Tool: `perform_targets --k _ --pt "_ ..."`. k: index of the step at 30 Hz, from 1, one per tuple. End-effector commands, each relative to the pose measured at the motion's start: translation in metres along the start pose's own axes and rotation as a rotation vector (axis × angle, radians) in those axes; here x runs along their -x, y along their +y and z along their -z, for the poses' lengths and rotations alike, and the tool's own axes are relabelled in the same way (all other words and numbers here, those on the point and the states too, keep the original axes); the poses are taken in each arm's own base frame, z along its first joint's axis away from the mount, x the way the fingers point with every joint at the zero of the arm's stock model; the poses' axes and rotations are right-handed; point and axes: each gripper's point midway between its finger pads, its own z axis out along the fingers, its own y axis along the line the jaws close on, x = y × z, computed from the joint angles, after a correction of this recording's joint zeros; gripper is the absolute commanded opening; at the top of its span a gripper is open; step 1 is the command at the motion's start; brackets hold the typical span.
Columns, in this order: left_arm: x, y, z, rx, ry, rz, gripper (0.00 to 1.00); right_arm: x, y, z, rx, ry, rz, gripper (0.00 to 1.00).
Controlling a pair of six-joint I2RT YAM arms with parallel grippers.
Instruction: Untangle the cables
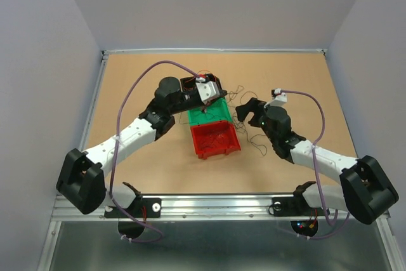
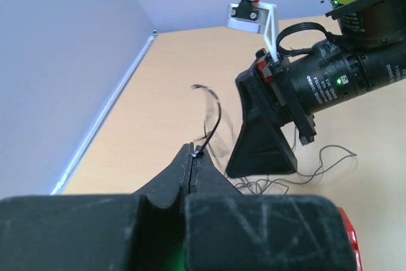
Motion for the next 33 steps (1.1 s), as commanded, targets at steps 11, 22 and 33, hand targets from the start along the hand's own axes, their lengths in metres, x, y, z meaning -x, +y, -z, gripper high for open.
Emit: perform_targets --k 11,22,33 --pt "0.063 -0.007 0.081 -0.106 -0.134 -0.049 0.0 0.025 -0.005 0.009 -0.035 -0.092 -0.021 0.96" --pt "0.064 -0.04 0.099 -0.261 -0.145 -0.067 0.0 0.025 -0.008 0.006 -0.058 -0.081 -0.012 0.95" --pt "0.007 -0.084 0.119 -0.393 -0.041 -0.106 0.0 0.031 -0.016 0.012 -0.1 -0.112 -0.025 0.95"
